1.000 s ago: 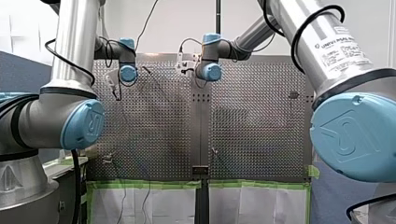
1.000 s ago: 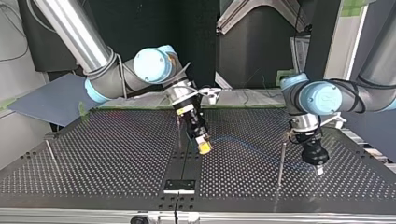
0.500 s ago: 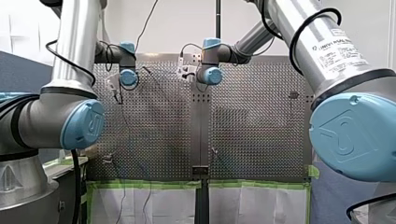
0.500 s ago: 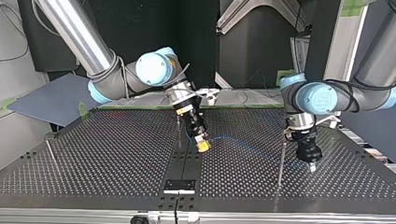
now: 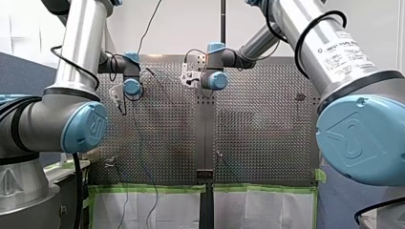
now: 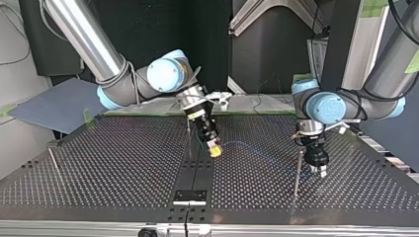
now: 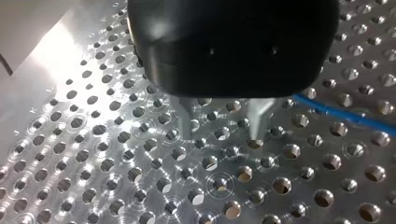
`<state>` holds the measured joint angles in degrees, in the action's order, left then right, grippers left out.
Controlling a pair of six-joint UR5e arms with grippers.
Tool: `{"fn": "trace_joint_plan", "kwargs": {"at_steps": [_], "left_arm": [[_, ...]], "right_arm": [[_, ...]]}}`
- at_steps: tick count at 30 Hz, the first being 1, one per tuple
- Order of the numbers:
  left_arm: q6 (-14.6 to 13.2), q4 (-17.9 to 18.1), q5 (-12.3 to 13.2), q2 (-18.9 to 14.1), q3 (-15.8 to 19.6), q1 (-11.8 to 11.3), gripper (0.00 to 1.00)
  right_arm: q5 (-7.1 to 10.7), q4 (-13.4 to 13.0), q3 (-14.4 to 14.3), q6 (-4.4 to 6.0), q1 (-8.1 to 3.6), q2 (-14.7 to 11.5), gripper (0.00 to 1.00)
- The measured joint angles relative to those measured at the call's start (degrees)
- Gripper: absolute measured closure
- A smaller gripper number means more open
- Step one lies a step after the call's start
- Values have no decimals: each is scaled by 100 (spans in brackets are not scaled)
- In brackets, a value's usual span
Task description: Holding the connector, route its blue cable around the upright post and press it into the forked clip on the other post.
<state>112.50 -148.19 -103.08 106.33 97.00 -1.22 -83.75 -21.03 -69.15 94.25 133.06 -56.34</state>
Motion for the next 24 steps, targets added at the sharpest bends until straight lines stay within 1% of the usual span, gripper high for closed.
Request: {"fn": "trace_joint_plan", "kwargs": {"at_steps": [2, 5, 8, 12, 14, 16, 17, 22, 24], "left_arm": [[1, -2, 4, 2, 0, 3, 9], [10, -3, 8, 3, -1, 8, 9], [15, -3, 6, 4, -1, 11, 9], [16, -1, 9, 5, -1, 17, 9], [17, 0, 15, 5, -1, 17, 4], [17, -2, 23, 5, -1, 20, 4], [19, -3, 25, 5, -1, 22, 1], [24, -33, 29, 5, -2, 27, 1], [25, -51, 30, 5, -3, 31, 1]], "right_arm": [[-11, 94, -1, -43, 7, 49, 98], [-23, 203, -5, -86, 18, 113, 98], [-36, 258, -9, -104, 21, 169, 98], [-102, 258, -79, -115, 17, 224, 98], [-156, 217, -155, -120, 3, 248, 98], [-205, 156, -237, -122, -17, 264, 98], [-238, 105, -297, -125, -32, 272, 98], [-425, -147, -557, -163, -90, 288, 98], [-519, -231, -661, -208, -113, 299, 98]]}}
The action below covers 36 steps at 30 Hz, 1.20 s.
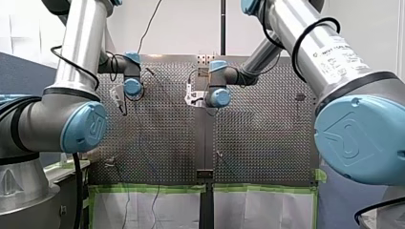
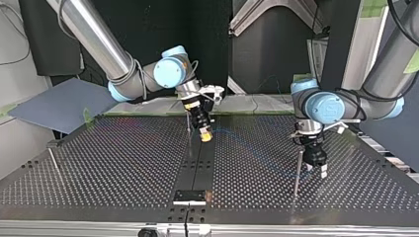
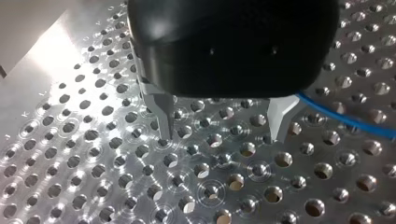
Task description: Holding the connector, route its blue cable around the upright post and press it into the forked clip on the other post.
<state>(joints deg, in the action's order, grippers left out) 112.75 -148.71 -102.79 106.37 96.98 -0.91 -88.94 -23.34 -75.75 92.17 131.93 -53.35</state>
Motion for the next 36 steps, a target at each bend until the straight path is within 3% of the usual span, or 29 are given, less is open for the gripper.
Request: {"fn": "trace_joint_plan", "kwargs": {"at_steps": [10, 14, 25, 31, 36], "left_arm": [[47, -52, 221, 0, -1, 12, 1], [66, -58, 269, 0, -1, 16, 1], [73, -59, 266, 0, 0, 38, 1], [76, -70, 267, 0, 2, 50, 1], [79, -86, 264, 0, 2, 56, 1]], "right_arm": [[-492, -205, -499, -366, -77, 33, 98], [-738, -409, -745, -519, -128, 41, 98], [-1277, -939, -1284, -593, -323, 54, 98], [-1605, -1268, -1612, -621, -531, 63, 98], [-1892, -1556, -1899, -626, -790, 65, 98]]}}
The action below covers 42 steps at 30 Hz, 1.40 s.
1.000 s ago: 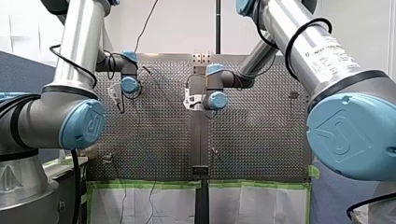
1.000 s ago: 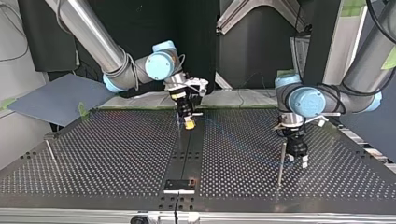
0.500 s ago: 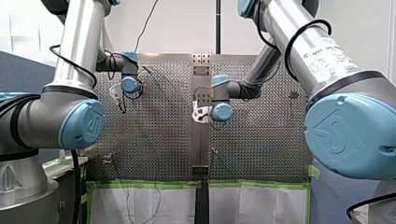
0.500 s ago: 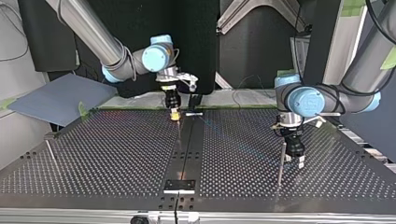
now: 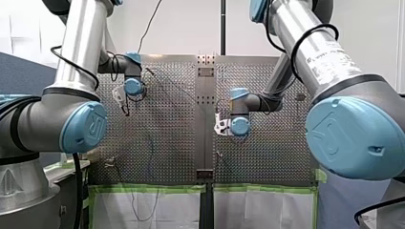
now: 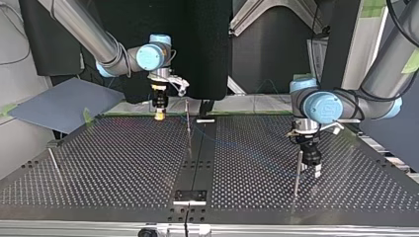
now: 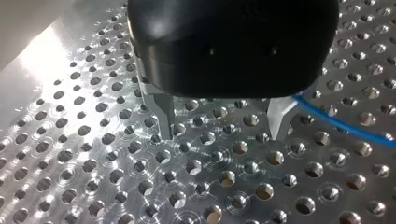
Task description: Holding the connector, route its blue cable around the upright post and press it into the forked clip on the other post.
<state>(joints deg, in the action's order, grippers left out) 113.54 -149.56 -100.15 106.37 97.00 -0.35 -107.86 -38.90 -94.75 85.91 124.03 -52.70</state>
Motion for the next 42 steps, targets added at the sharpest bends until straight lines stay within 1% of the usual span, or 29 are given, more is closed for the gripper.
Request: {"fn": "trace_joint_plan", "kwargs": {"at_steps": [4, 6, 9, 11, 14, 18, 21, 24, 26, 29, 32, 35, 42], "left_arm": [[1, -10, -7, 0, -2, 5, 1], [6, -11, -4, 0, -1, 7, 1], [20, -16, 4, 0, -3, 8, 1], [23, -22, 6, 0, -4, 9, 1], [26, -30, 8, 0, -3, 13, 1], [27, -37, 8, 0, -6, 15, 1], [23, -38, 9, -2, -7, 16, 1], [20, -39, 7, -2, -7, 17, 1], [19, -39, 2, -1, -8, 11, 1], [18, -39, -5, -1, -8, 12, 1], [13, -39, -12, -1, -8, 15, 1], [11, -39, -16, -1, -8, 17, 1], [-5, -44, -30, -1, -8, 20, 1]], "right_arm": [[-183, -189, -189, 73, -186, 0, 98], [-212, -285, -286, 129, -284, 3, 98], [-151, -428, -428, 210, -426, 6, 98], [-86, -525, -525, 243, -522, 11, 98], [-34, -665, -666, 267, -663, 15, 98], [-27, -864, -864, 281, -861, 72, 98], [-42, -1010, -1010, 306, -1007, 184, 98], [-49, -1157, -1159, 401, -1147, 322, 98], [-49, -1265, -1265, 493, -1194, 426, 98], [-41, -1417, -1418, 628, -1216, 578, 98], [-40, -1566, -1567, 708, -1224, 727, 98], [-39, -1715, -1716, 757, -1217, 876, 98], [-55, -2048, -2048, 806, -1198, 1208, 98]]}}
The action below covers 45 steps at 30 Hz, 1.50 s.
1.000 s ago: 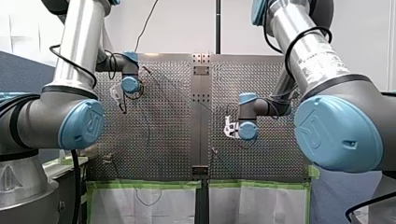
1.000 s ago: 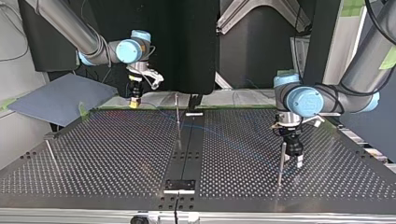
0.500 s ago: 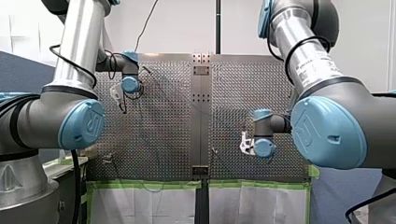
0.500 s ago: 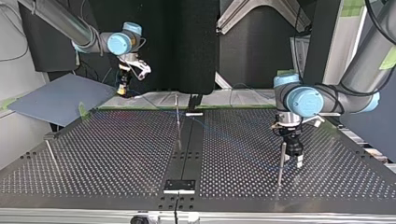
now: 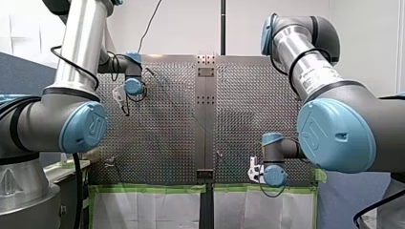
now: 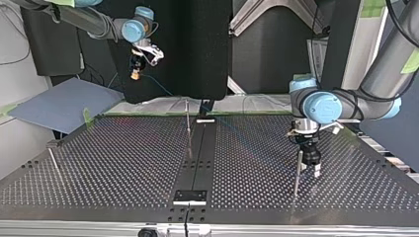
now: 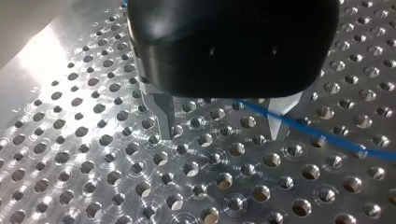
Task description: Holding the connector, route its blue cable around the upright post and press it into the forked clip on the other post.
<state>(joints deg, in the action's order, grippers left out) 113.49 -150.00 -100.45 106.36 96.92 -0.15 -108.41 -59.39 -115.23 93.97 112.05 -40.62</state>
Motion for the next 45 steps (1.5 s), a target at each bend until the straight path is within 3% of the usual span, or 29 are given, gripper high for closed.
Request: {"fn": "trace_joint_plan", "kwargs": {"at_steps": [6, 13, 19, 30, 45], "left_arm": [[-10, -4, -5, 0, 1, 0, 1], [-13, -4, -28, 1, 0, 0, 1], [-34, -22, -84, 1, 0, 0, 1], [-46, -29, -93, 1, 1, 0, 1], [-69, -30, -118, 1, 1, -7, 1]], "right_arm": [[0, -301, -35, 159, 15, 301, 98], [129, -655, 208, 179, 37, 655, 98], [316, -941, 252, 102, 55, 943, 98], [772, -1484, 256, -205, 95, 1486, 98], [1109, -2277, 138, -237, 125, 2277, 98]]}}
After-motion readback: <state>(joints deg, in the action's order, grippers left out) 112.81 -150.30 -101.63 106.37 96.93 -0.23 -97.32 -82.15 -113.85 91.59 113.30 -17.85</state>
